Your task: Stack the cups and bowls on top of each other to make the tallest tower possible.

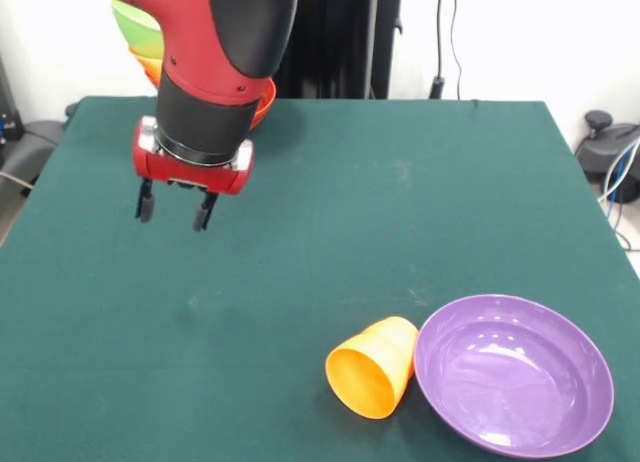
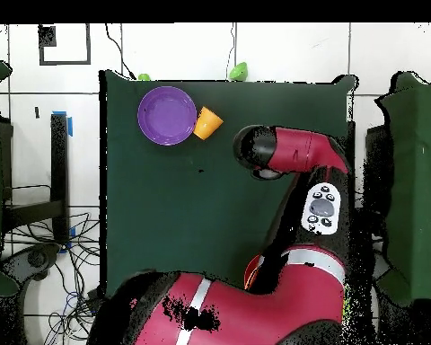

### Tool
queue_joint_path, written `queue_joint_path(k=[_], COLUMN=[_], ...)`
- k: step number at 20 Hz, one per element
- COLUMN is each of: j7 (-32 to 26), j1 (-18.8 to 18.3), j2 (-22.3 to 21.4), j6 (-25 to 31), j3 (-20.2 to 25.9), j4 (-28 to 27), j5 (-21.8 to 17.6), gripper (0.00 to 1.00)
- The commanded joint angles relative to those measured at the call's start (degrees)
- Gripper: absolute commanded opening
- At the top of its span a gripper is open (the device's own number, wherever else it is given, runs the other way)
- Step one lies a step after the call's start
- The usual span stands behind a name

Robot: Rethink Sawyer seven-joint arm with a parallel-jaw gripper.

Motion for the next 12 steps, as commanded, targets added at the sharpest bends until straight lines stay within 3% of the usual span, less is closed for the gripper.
queue_joint_path(k=[1, 6, 12], j7=[-4.9, -3.8, -0.5], j1=[-2.1, -0.4, 2.7], j2=[-4.4, -3.9, 2.2], j6=[-5.8, -5.1, 1.6], j3=[6.3, 7.5, 8.9], j4=[5.1, 3.1, -8.4], j5=[-4.7, -4.0, -1.2], gripper=[1.0, 1.0, 1.0])
